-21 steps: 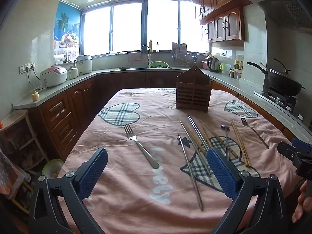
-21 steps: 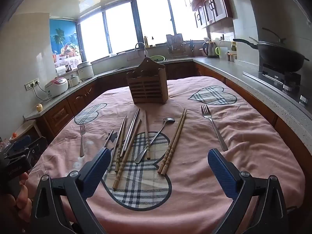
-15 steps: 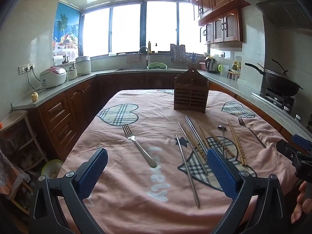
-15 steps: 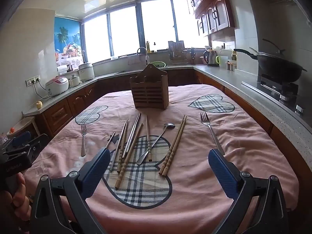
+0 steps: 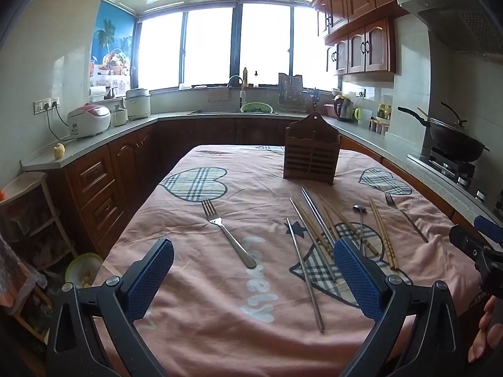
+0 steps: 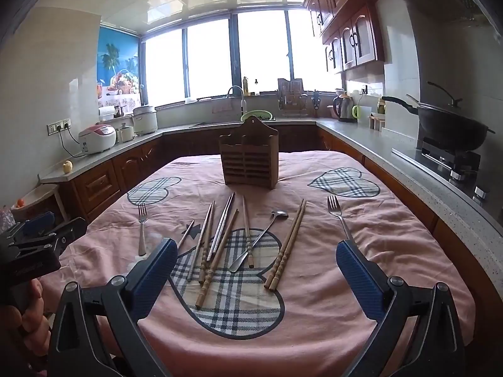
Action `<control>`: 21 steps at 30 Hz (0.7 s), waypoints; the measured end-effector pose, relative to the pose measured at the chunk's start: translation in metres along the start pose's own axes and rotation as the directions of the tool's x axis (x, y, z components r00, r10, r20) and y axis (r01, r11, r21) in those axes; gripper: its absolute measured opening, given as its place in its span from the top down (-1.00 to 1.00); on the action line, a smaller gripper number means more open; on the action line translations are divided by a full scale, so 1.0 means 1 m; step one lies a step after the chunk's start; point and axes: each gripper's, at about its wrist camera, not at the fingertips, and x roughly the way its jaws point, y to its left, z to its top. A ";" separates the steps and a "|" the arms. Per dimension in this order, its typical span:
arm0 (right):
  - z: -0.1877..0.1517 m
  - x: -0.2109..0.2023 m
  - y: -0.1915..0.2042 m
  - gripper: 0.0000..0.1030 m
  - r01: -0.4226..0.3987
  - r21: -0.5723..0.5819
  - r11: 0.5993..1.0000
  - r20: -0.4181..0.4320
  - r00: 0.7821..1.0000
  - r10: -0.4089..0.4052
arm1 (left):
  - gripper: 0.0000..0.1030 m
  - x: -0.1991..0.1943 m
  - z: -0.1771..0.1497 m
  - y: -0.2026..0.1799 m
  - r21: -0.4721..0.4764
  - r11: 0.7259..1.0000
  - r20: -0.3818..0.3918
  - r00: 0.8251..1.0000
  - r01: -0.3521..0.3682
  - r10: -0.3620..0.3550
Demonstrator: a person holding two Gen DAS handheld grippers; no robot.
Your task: Organize utensils
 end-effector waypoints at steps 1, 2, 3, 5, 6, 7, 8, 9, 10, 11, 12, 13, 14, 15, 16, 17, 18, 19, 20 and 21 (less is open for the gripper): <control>0.000 0.000 0.000 -0.98 0.000 0.001 1.000 0.002 1.000 0.000 | -0.98 0.001 0.000 0.000 0.000 1.000 0.000 1.000 -0.001 0.001; 0.000 0.000 0.000 -0.98 0.001 0.001 1.000 0.004 1.000 -0.001 | -0.98 0.001 0.000 0.000 0.000 1.000 0.001 1.000 -0.002 0.002; 0.000 -0.001 0.000 -0.98 0.000 0.001 1.000 0.008 1.000 0.000 | -0.98 -0.002 -0.001 0.001 -0.001 1.000 0.005 1.000 -0.002 0.002; 0.000 -0.002 0.000 -0.98 0.001 -0.001 1.000 0.022 1.000 -0.001 | -0.98 -0.002 0.000 0.001 -0.003 1.000 0.010 1.000 -0.005 0.005; 0.000 -0.003 0.000 -0.98 0.002 -0.002 1.000 0.029 1.000 -0.002 | -0.98 -0.002 0.001 0.001 -0.004 1.000 0.012 1.000 -0.005 0.005; 0.001 -0.004 0.000 -0.98 0.003 -0.004 1.000 0.036 0.999 -0.003 | -0.98 -0.004 -0.001 0.001 -0.005 1.000 0.016 1.000 -0.005 0.005; 0.001 -0.004 0.000 -0.98 0.003 -0.005 1.000 0.043 0.999 -0.003 | -0.98 -0.004 -0.001 0.001 -0.005 1.000 0.018 1.000 -0.006 0.007; 0.000 -0.009 0.002 -0.98 0.004 -0.009 1.000 0.053 0.999 -0.003 | -0.98 -0.004 0.000 0.001 -0.005 1.000 0.018 1.000 -0.007 0.007; 0.000 -0.010 0.002 -0.98 0.004 -0.012 1.000 0.059 0.998 -0.004 | -0.98 -0.004 0.000 0.001 -0.004 1.000 0.018 1.000 -0.006 0.006; 0.000 -0.010 0.003 -0.98 0.005 -0.014 1.000 0.062 0.998 -0.004 | -0.98 -0.004 0.000 0.001 -0.003 1.000 0.018 1.000 -0.006 0.006; 0.001 -0.011 0.003 -0.98 0.005 -0.015 1.000 0.065 0.998 -0.004 | -0.98 -0.003 0.000 0.000 -0.002 1.000 0.018 1.000 -0.007 0.007; 0.001 -0.011 0.003 -0.98 0.004 -0.013 1.000 0.066 0.998 -0.003 | -0.98 -0.003 0.000 0.000 -0.001 1.000 0.018 1.000 -0.006 0.006; 0.001 -0.011 0.002 -0.98 0.003 -0.012 1.000 0.067 0.998 -0.002 | -0.98 -0.002 0.000 0.000 0.000 1.000 0.018 1.000 -0.005 0.005; 0.001 -0.011 0.002 -0.98 0.004 -0.010 1.000 0.067 0.998 -0.003 | -0.98 -0.002 0.001 0.000 0.000 1.000 0.019 1.000 -0.005 0.005; 0.001 -0.011 0.002 -0.98 0.005 -0.010 1.000 0.066 0.998 -0.004 | -0.98 -0.002 0.001 -0.001 0.001 1.000 0.019 1.000 -0.006 0.006; 0.000 -0.011 0.002 -0.98 0.005 -0.009 1.000 0.065 0.998 -0.005 | -0.98 -0.001 0.001 -0.001 0.002 1.000 0.020 1.000 -0.005 0.005; 0.000 -0.011 0.002 -0.98 0.005 -0.008 1.000 0.064 0.998 -0.004 | -0.98 0.000 0.002 -0.001 0.002 1.000 0.021 1.000 -0.005 0.005; 0.000 -0.011 0.001 -0.98 0.004 -0.007 1.000 0.063 0.998 -0.004 | -0.98 -0.006 -0.001 0.000 0.001 1.000 0.024 1.000 -0.005 0.005; 0.000 -0.010 0.001 -0.98 0.003 -0.006 1.000 0.062 0.998 -0.003 | -0.98 -0.006 -0.001 0.000 0.002 1.000 0.025 1.000 -0.005 0.005; 0.000 -0.010 0.001 -0.98 0.003 -0.005 1.000 0.062 0.998 -0.002 | -0.98 -0.006 -0.001 0.000 0.002 1.000 0.025 1.000 -0.005 0.005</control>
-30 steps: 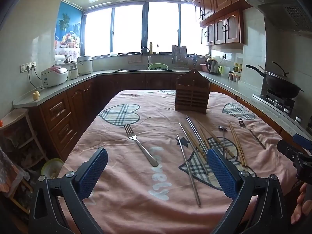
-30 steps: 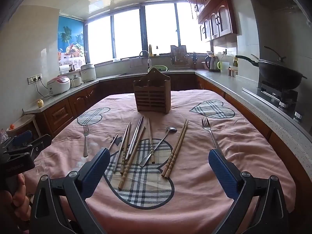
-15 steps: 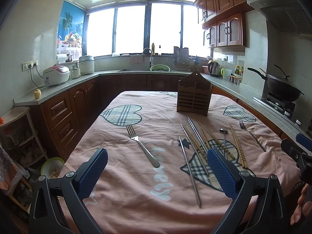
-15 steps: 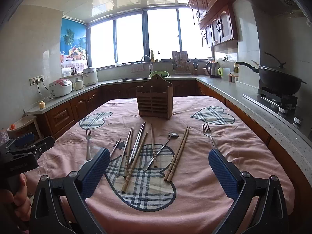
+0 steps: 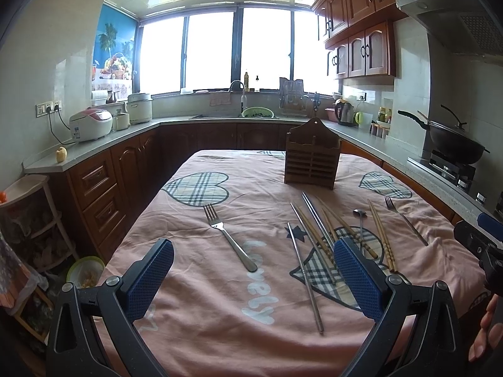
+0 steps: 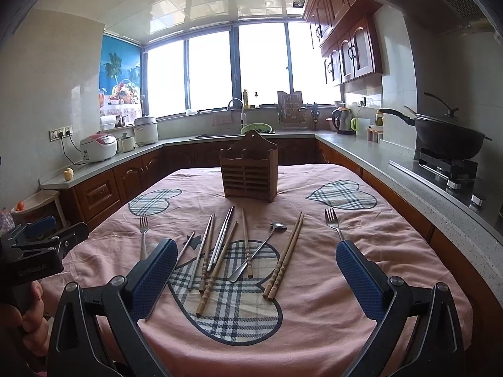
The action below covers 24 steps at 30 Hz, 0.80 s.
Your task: Organize utensils
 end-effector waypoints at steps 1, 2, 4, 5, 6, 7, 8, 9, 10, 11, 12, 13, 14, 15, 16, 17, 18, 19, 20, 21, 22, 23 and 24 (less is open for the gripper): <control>0.000 0.000 0.000 -0.98 0.000 0.000 1.000 -0.001 1.000 0.000 | -0.98 0.000 0.000 0.000 0.000 1.000 0.000 1.000 -0.001 0.001; 0.000 0.000 0.000 -0.98 0.000 -0.002 1.000 0.000 1.000 0.000 | -0.98 0.001 0.001 0.000 -0.001 1.000 0.001 1.000 -0.001 0.001; 0.000 0.000 0.000 -0.98 -0.001 -0.002 1.000 0.001 1.000 0.001 | -0.98 0.002 0.001 0.001 -0.002 1.000 0.002 1.000 -0.001 0.001; 0.000 0.000 0.000 -0.98 -0.001 -0.003 1.000 0.000 1.000 0.001 | -0.98 0.002 0.002 0.001 -0.002 1.000 0.003 1.000 -0.001 0.001; 0.000 0.000 0.001 -0.98 -0.001 -0.003 1.000 0.000 1.000 0.001 | -0.98 -0.001 0.000 0.001 -0.003 1.000 0.004 1.000 -0.001 0.001; 0.001 0.000 0.001 -0.98 -0.002 -0.003 1.000 0.000 1.000 0.002 | -0.98 -0.001 0.000 0.001 -0.003 1.000 0.003 1.000 -0.001 0.001; 0.001 0.000 0.001 -0.98 -0.005 -0.002 1.000 0.000 1.000 0.005 | -0.98 0.000 0.000 0.001 -0.002 1.000 0.002 1.000 0.000 0.000; 0.001 0.000 0.001 -0.98 -0.005 -0.003 1.000 0.001 1.000 0.005 | -0.98 0.000 0.001 0.002 -0.002 1.000 0.002 1.000 0.000 0.000; 0.001 0.000 0.001 -0.98 -0.004 -0.004 1.000 0.001 1.000 0.004 | -0.98 0.000 0.001 0.002 -0.003 1.000 0.002 1.000 0.000 0.000; 0.001 0.000 0.001 -0.98 -0.005 -0.003 1.000 0.000 1.000 0.005 | -0.98 0.001 0.002 0.002 -0.002 1.000 0.002 1.000 0.000 0.000; 0.001 0.000 0.001 -0.98 -0.006 -0.003 1.000 0.000 1.000 0.006 | -0.98 0.001 0.002 0.002 -0.001 1.000 0.002 1.000 0.000 0.000; 0.001 0.001 0.001 -0.98 -0.006 -0.002 1.000 -0.001 1.000 0.006 | -0.98 0.000 0.002 0.002 -0.001 1.000 0.004 1.000 -0.001 0.001; 0.001 0.000 0.001 -0.98 -0.005 -0.002 1.000 0.000 1.000 0.005 | -0.98 -0.001 0.001 0.001 -0.002 1.000 0.005 1.000 -0.001 0.002; 0.001 0.000 0.001 -0.98 -0.005 -0.002 1.000 0.001 1.000 0.005 | -0.98 -0.001 0.001 0.001 -0.002 1.000 0.006 1.000 -0.001 0.001; 0.001 0.000 0.001 -0.98 -0.006 -0.003 1.000 0.001 1.000 0.006 | -0.98 -0.001 0.002 0.001 -0.002 1.000 0.006 1.000 -0.001 0.001; 0.002 0.000 0.001 -0.98 -0.006 -0.002 1.000 0.002 1.000 0.006 | -0.98 -0.001 0.002 0.001 -0.001 1.000 0.006 1.000 -0.001 0.001; 0.002 0.000 0.001 -0.98 -0.007 -0.002 1.000 0.002 1.000 0.007 | -0.98 0.000 0.003 0.002 -0.001 1.000 0.005 1.000 -0.001 0.001; 0.002 0.001 0.001 -0.98 -0.008 -0.002 1.000 0.002 1.000 0.008 | -0.98 -0.001 0.001 0.001 -0.002 1.000 0.005 1.000 -0.001 0.001; 0.002 0.001 0.001 -0.98 -0.008 -0.002 1.000 0.002 1.000 0.008 | -0.98 -0.001 0.002 0.001 -0.002 1.000 0.005 1.000 -0.001 0.001; 0.002 0.001 0.002 -0.98 -0.008 -0.002 1.000 0.001 1.000 0.008 | -0.98 -0.001 0.001 0.001 -0.001 1.000 0.006 1.000 -0.001 0.001; 0.003 0.001 0.002 -0.98 -0.009 -0.002 1.000 0.001 1.000 0.009 | -0.98 -0.001 0.001 0.001 -0.001 1.000 0.006 1.000 -0.001 0.001; 0.003 0.001 0.001 -0.98 -0.009 -0.003 1.000 0.002 1.000 0.009 | -0.98 -0.001 0.002 0.001 -0.001 1.000 0.006 1.000 -0.001 0.001; 0.003 0.001 0.002 -0.98 -0.010 -0.004 1.000 0.003 1.000 0.010 | -0.98 -0.001 0.002 0.001 -0.001 1.000 0.005 1.000 -0.001 0.001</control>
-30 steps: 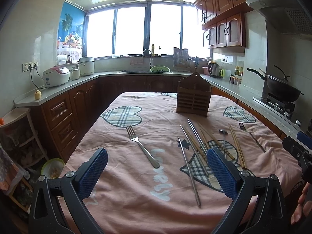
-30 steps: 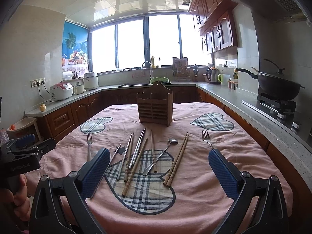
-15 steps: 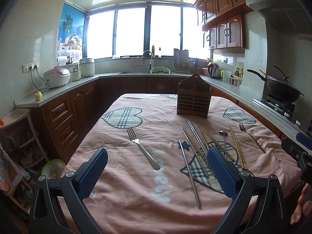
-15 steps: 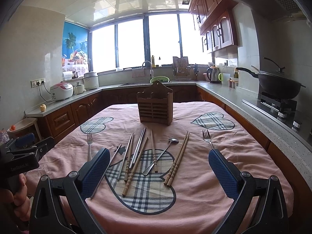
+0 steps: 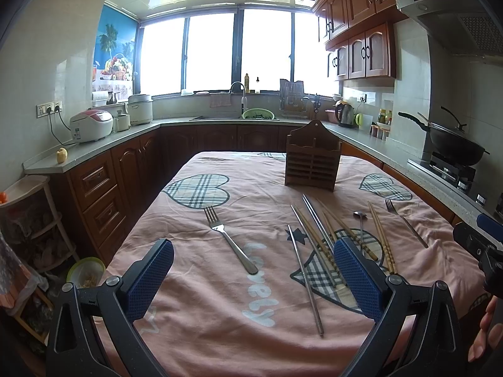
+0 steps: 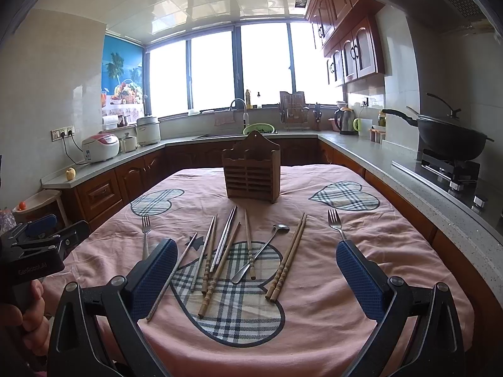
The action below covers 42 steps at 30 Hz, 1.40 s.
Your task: Organize utensils
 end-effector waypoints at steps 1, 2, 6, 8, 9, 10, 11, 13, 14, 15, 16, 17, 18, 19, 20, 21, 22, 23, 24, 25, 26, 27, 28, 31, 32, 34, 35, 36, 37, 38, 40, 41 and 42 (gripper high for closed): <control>0.000 0.000 0.000 -0.98 0.000 -0.001 1.000 -0.001 1.000 0.000 | -0.98 0.000 0.000 0.000 0.000 1.000 -0.001 1.000 0.000 0.000; 0.000 0.000 0.000 -0.98 0.000 -0.001 1.000 0.000 1.000 0.000 | -0.98 0.000 -0.002 0.000 0.000 1.000 0.000 1.000 -0.001 0.001; 0.000 0.001 0.001 -0.98 -0.003 -0.001 1.000 -0.002 1.000 0.003 | -0.98 0.000 0.000 0.000 0.000 1.000 -0.003 1.000 -0.001 0.001; 0.000 0.001 0.001 -0.98 -0.002 0.000 1.000 -0.003 1.000 0.002 | -0.98 0.000 -0.001 0.000 0.000 1.000 -0.003 1.000 -0.002 0.002; 0.000 0.001 0.001 -0.98 -0.002 0.000 1.000 -0.002 1.000 0.002 | -0.98 0.001 -0.001 0.000 0.000 1.000 -0.004 1.000 -0.002 0.002; 0.000 0.001 0.001 -0.98 -0.003 0.000 1.000 -0.001 1.000 0.003 | -0.98 0.001 -0.001 0.000 0.000 1.000 -0.005 1.000 -0.001 0.001; 0.000 0.001 0.001 -0.98 -0.002 0.000 1.000 -0.003 1.000 0.002 | -0.98 0.001 -0.001 0.000 0.000 1.000 -0.005 1.000 -0.002 0.002; 0.000 0.002 0.001 -0.98 -0.003 0.000 1.000 -0.003 1.000 0.003 | -0.98 0.002 -0.001 0.000 0.001 1.000 -0.006 1.000 -0.002 0.003; 0.000 0.001 0.001 -0.98 -0.003 0.000 1.000 -0.004 1.000 0.003 | -0.98 0.002 0.000 0.000 0.001 1.000 -0.006 1.000 -0.003 0.003; 0.000 0.002 0.001 -0.98 -0.004 0.000 1.000 -0.005 1.000 0.004 | -0.98 0.002 0.000 0.000 0.001 1.000 -0.007 1.000 -0.003 0.003; 0.000 0.002 0.001 -0.98 -0.005 0.001 1.000 -0.006 1.000 0.005 | -0.98 0.003 -0.001 0.000 0.000 1.000 -0.009 1.000 -0.002 0.002; -0.001 0.003 0.000 -0.98 -0.006 0.002 1.000 -0.008 1.000 0.006 | -0.98 0.004 -0.001 0.000 -0.001 1.000 -0.010 1.000 -0.002 0.002; -0.001 0.003 0.000 -0.98 -0.007 0.003 1.000 -0.009 1.000 0.007 | -0.98 0.005 -0.001 0.001 -0.002 1.000 -0.014 1.000 -0.002 0.002; -0.001 0.004 0.000 -0.98 -0.007 0.003 1.000 -0.009 1.000 0.007 | -0.98 0.006 -0.002 0.001 -0.003 1.000 -0.018 1.000 -0.001 0.001; -0.001 0.004 0.000 -0.98 -0.007 0.004 1.000 -0.010 1.000 0.007 | -0.98 0.008 -0.002 0.001 -0.005 1.000 -0.024 1.000 0.001 -0.001; -0.001 0.005 -0.001 -0.98 -0.008 0.006 1.000 -0.013 1.000 0.008 | -0.98 0.010 -0.002 0.002 -0.007 1.000 -0.029 1.000 0.001 -0.002; -0.001 0.007 -0.002 -0.98 -0.011 0.010 1.000 -0.015 1.000 0.011 | -0.98 0.012 -0.001 0.002 -0.010 1.000 -0.037 0.999 0.004 -0.005; -0.001 0.008 -0.003 -0.98 -0.014 0.013 1.000 -0.018 1.000 0.015 | -0.98 0.016 0.000 0.004 -0.015 1.000 -0.051 0.999 0.011 -0.011; 0.000 0.010 -0.004 -0.98 -0.018 0.017 1.000 -0.022 1.000 0.019 | -0.98 0.021 0.002 0.005 -0.024 0.999 -0.072 0.997 0.021 -0.023; 0.000 0.012 -0.006 -0.98 -0.023 0.023 0.999 -0.028 0.999 0.023 | -0.98 0.028 0.004 0.007 -0.038 0.999 -0.095 0.995 0.033 -0.037; 0.001 0.015 -0.008 -0.98 -0.027 0.029 0.999 -0.035 0.999 0.028 | -0.98 0.034 0.006 0.009 -0.051 0.998 -0.114 0.993 0.039 -0.044; 0.002 0.019 -0.011 -0.98 -0.031 0.036 0.999 -0.043 0.999 0.033 | -0.98 0.042 0.008 0.012 -0.064 0.997 -0.134 0.990 0.044 -0.053; 0.003 0.023 -0.013 -0.98 -0.036 0.044 0.998 -0.053 0.998 0.039 | -0.98 0.049 0.011 0.014 -0.071 0.996 -0.147 0.987 0.047 -0.057; 0.005 0.035 -0.021 -0.98 -0.047 0.067 0.997 -0.076 0.996 0.052 | -0.98 0.068 0.022 0.018 -0.076 0.996 -0.178 0.982 0.042 -0.055; 0.005 0.039 -0.023 -0.98 -0.049 0.072 0.996 -0.085 0.995 0.055 | -0.98 0.075 0.026 0.018 -0.071 0.997 -0.188 0.981 0.040 -0.053; 0.007 0.050 -0.028 -0.98 -0.052 0.084 0.995 -0.107 0.992 0.061 | -0.97 0.090 0.032 0.017 -0.065 0.997 -0.204 0.978 0.041 -0.053; 0.007 0.055 -0.031 -0.98 -0.056 0.091 0.994 -0.117 0.991 0.066 | -0.96 0.098 0.035 0.016 -0.060 0.997 -0.216 0.975 0.043 -0.055; 0.008 0.062 -0.034 -0.97 -0.058 0.098 0.993 -0.128 0.989 0.071 | -0.92 0.107 0.037 0.014 -0.055 0.997 -0.233 0.971 0.046 -0.058; 0.008 0.069 -0.036 -0.97 -0.059 0.104 0.993 -0.143 0.987 0.074 | -0.90 0.114 0.039 0.013 -0.053 0.997 -0.247 0.967 0.050 -0.061; 0.009 0.075 -0.038 -0.97 -0.057 0.109 0.992 -0.158 0.985 0.074 | -0.87 0.123 0.041 0.011 -0.049 0.997 -0.265 0.962 0.056 -0.067; 0.009 0.089 -0.043 -0.97 -0.056 0.119 0.991 -0.187 0.979 0.078 | -0.81 0.141 0.044 0.006 -0.036 0.997 -0.297 0.952 0.064 -0.072; 0.009 0.096 -0.045 -0.96 -0.054 0.123 0.991 -0.201 0.977 0.078 | -0.76 0.149 0.046 0.005 -0.030 0.997 -0.312 0.947 0.069 -0.075; 0.010 0.103 -0.047 -0.94 -0.054 0.127 0.990 -0.215 0.973 0.080 | -0.69 0.157 0.047 0.003 -0.024 0.997 -0.329 0.941 0.076 -0.079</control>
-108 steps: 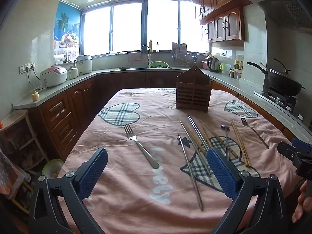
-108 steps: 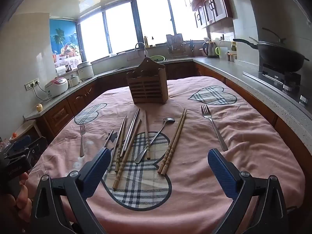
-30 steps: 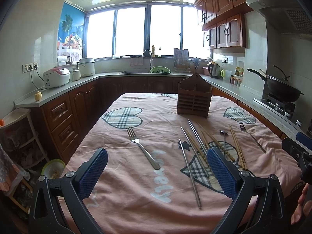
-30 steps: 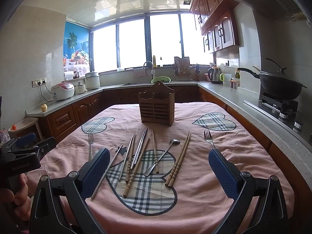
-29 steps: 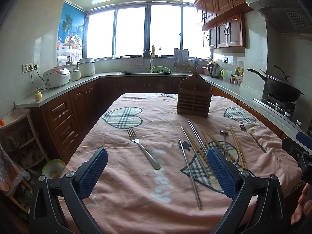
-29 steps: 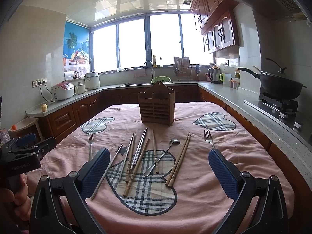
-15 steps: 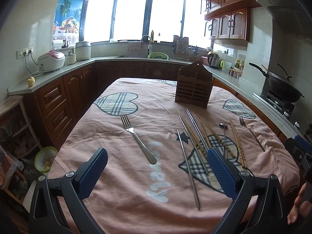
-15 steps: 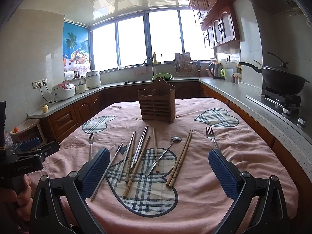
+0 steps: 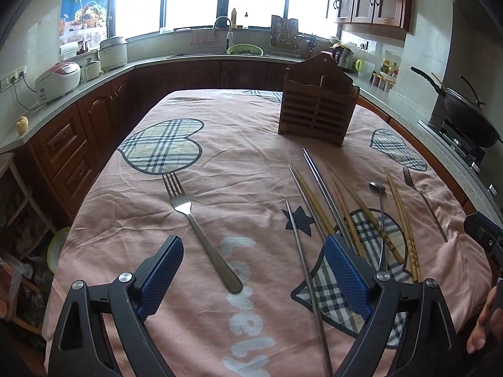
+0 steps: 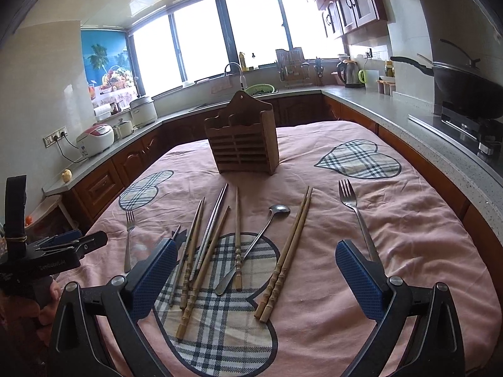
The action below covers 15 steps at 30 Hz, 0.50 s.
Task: Organize utensils
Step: 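Grasp a steel chopstick with the left gripper while the right grasps a wooden chopstick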
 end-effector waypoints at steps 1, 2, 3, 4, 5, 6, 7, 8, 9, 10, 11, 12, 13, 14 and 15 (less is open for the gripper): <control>0.002 0.007 -0.003 -0.88 -0.001 0.003 1.000 -0.016 1.000 0.001 | -0.66 0.008 0.003 -0.003 0.007 1.000 -0.012 1.000 0.002 -0.002; 0.004 0.013 -0.006 -0.84 -0.002 0.008 1.000 -0.031 1.000 0.002 | -0.62 0.015 0.006 -0.005 0.012 1.000 -0.026 1.000 0.006 -0.005; 0.007 0.020 -0.009 -0.76 -0.003 0.017 1.000 -0.047 0.999 0.003 | -0.58 0.023 0.010 -0.006 0.017 1.000 -0.039 0.999 0.009 -0.008; 0.009 0.027 -0.014 -0.65 -0.001 0.028 1.000 -0.063 0.998 0.003 | -0.54 0.031 0.014 -0.008 0.021 1.000 -0.053 0.999 0.014 -0.013; 0.011 0.033 -0.018 -0.59 -0.003 0.040 0.999 -0.077 0.997 0.006 | -0.49 0.037 0.015 -0.009 0.024 1.000 -0.060 0.998 0.017 -0.015; 0.014 0.039 -0.022 -0.49 -0.008 0.053 0.999 -0.090 0.996 0.013 | -0.45 0.043 0.018 -0.009 0.027 0.999 -0.070 0.997 0.018 -0.016; 0.016 0.045 -0.025 -0.41 -0.010 0.063 0.998 -0.102 0.995 0.016 | -0.43 0.050 0.020 -0.010 0.031 0.999 -0.083 0.996 0.018 -0.015; 0.019 0.051 -0.027 -0.37 -0.008 0.070 0.998 -0.115 0.993 0.017 | -0.36 0.056 0.023 -0.011 0.033 0.999 -0.094 0.995 0.018 -0.015; 0.021 0.057 -0.029 -0.28 -0.012 0.077 0.997 -0.127 0.992 0.021 | -0.31 0.062 0.025 -0.011 0.036 0.999 -0.105 0.994 0.019 -0.015; 0.023 0.062 -0.030 -0.19 -0.017 0.082 0.996 -0.136 0.990 0.028 | -0.30 0.067 0.027 -0.012 0.040 0.999 -0.112 0.994 0.020 -0.015; 0.026 0.069 -0.031 -0.14 -0.017 0.083 0.996 -0.143 0.989 0.029 | -0.28 0.072 0.028 -0.013 0.043 0.999 -0.121 0.993 0.020 -0.015; 0.028 0.074 -0.032 -0.08 -0.012 0.081 0.997 -0.152 0.988 0.024 | -0.24 0.077 0.030 -0.013 0.045 0.999 -0.130 0.991 0.021 -0.015; 0.031 0.080 -0.034 -0.03 -0.006 0.082 0.997 -0.158 0.987 0.019 | -0.23 0.082 0.031 -0.014 0.046 0.999 -0.140 0.990 0.021 -0.015; 0.034 0.085 -0.037 0.00 -0.004 0.087 0.996 -0.166 0.986 0.019 | -0.19 0.085 0.032 -0.014 0.047 0.999 -0.150 0.989 0.024 -0.017; 0.037 0.091 -0.039 0.08 -0.003 0.092 0.996 -0.174 0.985 0.019 | -0.15 0.090 0.034 -0.014 0.048 0.999 -0.159 0.987 0.026 -0.018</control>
